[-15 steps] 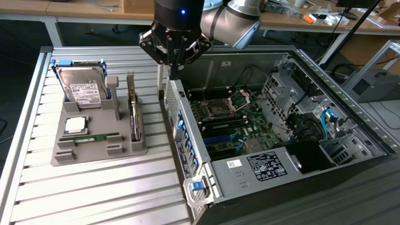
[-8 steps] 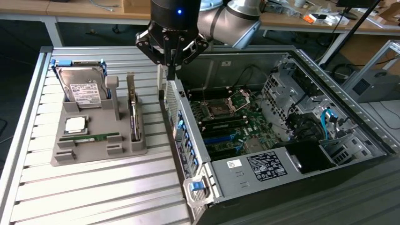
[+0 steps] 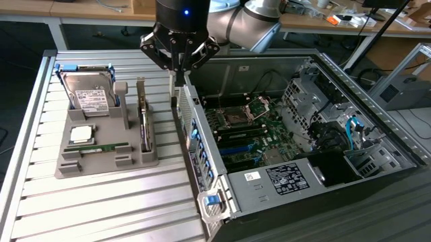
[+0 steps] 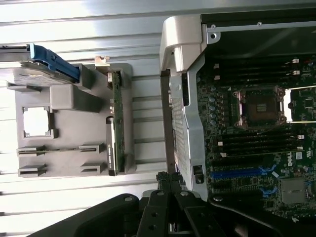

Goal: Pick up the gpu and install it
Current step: 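Reach for the gpu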

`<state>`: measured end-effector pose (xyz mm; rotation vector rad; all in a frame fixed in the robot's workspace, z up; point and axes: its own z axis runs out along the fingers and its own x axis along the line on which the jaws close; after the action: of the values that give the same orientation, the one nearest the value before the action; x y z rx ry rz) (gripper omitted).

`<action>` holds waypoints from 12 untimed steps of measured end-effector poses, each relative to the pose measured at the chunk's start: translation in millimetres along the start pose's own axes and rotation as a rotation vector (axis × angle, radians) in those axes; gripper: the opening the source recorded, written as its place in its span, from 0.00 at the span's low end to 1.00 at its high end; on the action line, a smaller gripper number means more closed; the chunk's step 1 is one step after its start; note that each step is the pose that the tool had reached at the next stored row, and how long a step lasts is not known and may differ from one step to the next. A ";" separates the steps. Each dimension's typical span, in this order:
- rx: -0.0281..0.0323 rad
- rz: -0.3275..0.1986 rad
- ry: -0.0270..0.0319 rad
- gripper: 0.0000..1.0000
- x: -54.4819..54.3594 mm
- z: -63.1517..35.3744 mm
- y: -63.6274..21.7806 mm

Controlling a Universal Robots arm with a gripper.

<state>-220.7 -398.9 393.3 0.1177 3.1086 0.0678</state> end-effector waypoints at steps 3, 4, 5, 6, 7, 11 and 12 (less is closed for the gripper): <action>0.0000 0.000 -0.0001 0.11 2.5 -0.1 -0.2; 0.0000 0.000 -0.0002 0.11 3.4 -0.1 -0.2; 0.0000 0.000 -0.0002 0.11 4.5 -0.2 -0.3; -0.0001 0.000 -0.0003 0.11 5.2 -0.2 -0.4; 0.0000 0.000 -0.0003 0.11 6.5 -0.2 -0.5; 0.0000 0.000 -0.0004 0.11 9.4 -0.3 -0.7; 0.0000 0.000 -0.0004 0.11 10.2 -0.4 -0.8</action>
<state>-231.0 -398.9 393.3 0.1176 3.1081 0.0677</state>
